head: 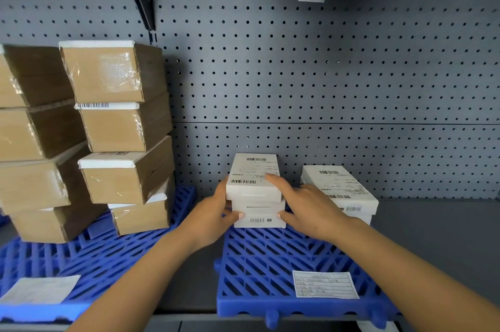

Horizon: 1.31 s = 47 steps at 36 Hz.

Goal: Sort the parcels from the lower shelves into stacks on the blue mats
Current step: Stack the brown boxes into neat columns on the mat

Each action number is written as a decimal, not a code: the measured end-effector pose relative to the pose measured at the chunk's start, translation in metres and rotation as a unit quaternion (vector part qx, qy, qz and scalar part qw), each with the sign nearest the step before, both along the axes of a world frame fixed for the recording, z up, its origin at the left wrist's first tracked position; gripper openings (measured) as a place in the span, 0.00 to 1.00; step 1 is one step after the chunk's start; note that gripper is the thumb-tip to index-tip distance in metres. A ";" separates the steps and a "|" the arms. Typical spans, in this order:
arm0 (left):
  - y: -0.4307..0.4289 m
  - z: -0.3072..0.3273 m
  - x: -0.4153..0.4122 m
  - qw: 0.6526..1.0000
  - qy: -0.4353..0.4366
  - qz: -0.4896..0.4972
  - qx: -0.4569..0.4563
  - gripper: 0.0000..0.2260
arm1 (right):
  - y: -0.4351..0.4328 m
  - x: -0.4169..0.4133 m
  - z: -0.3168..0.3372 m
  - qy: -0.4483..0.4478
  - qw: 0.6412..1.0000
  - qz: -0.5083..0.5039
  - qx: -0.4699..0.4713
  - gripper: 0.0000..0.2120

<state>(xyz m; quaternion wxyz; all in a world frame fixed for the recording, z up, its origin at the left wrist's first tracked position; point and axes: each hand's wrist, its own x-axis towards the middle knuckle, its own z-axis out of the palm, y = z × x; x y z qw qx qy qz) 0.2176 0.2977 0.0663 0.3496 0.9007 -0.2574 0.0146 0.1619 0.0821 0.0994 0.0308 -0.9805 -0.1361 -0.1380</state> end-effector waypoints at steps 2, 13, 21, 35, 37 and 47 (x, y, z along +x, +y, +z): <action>0.001 0.002 0.000 1.000 -0.001 -0.004 0.006 0.36 | -0.001 0.000 0.001 0.002 1.000 -0.005 0.001 0.36; -0.002 0.010 -0.002 0.997 -0.081 0.012 0.016 0.44 | -0.008 0.001 0.009 -0.059 0.996 0.001 -0.062 0.29; -0.005 0.012 0.003 0.990 -0.110 0.022 0.083 0.32 | -0.014 0.008 0.005 0.000 1.000 0.012 0.012 0.27; -0.001 0.020 0.010 0.989 -0.059 -0.026 0.136 0.31 | -0.021 0.019 0.008 0.056 0.983 0.042 0.172 0.27; -0.001 0.020 0.010 0.988 -0.060 -0.029 0.137 0.31 | -0.022 0.020 0.009 0.056 0.983 0.042 0.172 0.28; -0.004 0.020 0.001 0.942 -0.213 0.077 0.248 0.32 | -0.019 0.015 0.017 -0.022 0.998 0.011 -0.066 0.28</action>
